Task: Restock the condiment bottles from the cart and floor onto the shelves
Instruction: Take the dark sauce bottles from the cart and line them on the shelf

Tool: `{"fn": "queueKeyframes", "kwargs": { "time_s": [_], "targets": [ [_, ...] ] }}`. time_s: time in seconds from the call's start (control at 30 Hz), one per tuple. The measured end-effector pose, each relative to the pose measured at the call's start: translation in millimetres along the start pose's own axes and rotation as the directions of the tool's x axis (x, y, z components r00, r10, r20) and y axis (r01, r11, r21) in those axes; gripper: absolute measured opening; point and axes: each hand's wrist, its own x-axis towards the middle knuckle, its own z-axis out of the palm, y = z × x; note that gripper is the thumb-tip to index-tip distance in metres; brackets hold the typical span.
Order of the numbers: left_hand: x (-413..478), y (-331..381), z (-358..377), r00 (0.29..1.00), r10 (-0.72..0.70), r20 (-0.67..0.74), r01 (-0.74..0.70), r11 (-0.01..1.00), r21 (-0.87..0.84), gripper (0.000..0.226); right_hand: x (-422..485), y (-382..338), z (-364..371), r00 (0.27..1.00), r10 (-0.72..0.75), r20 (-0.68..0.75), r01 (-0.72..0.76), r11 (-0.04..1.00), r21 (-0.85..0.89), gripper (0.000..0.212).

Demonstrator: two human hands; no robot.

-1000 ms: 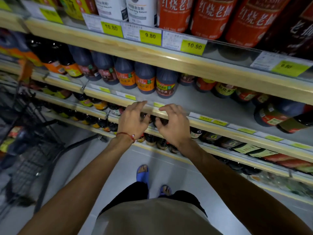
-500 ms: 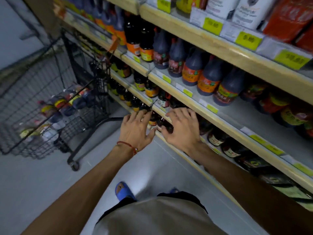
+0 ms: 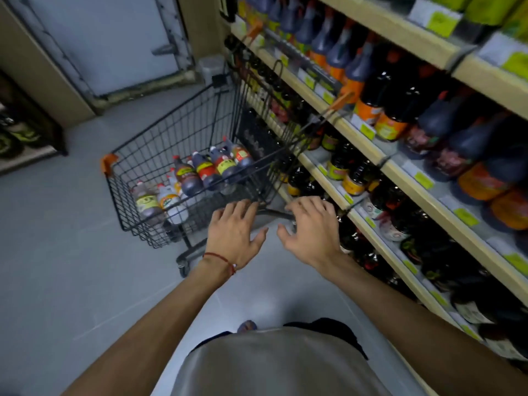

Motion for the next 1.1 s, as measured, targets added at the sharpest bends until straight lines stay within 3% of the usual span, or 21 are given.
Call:
{"fn": "queueKeyframes", "kwargs": {
  "time_s": [0.27,0.6,0.7,0.9,1.1],
  "targets": [
    [13,-117,-3,0.987,-0.161,0.008,0.161,0.987,-0.022,0.068,84,-90,38,0.998,-0.049,0.049,0.044,0.995,0.087,0.045],
    [88,-217,24,0.936,-0.346,0.066,0.352,0.92,-0.171,0.056,218,-127,108,0.987,-0.092,0.128,0.059,0.968,0.244,0.04],
    [123,-243,32,0.9,-0.418,0.121,0.435,0.875,-0.212,0.054,269,-129,134,0.978,-0.123,0.168,0.071,0.956,0.286,0.044],
    [181,-277,55,0.796,-0.547,0.258,0.6,0.77,-0.219,0.055,346,-128,171,0.935,-0.131,0.329,0.031,0.955,0.294,0.03],
    [216,-294,88,0.702,-0.601,0.382,0.704,0.666,-0.246,0.052,381,-120,215,0.889,-0.12,0.443,-0.004,0.963,0.269,0.03]
  ]
}}
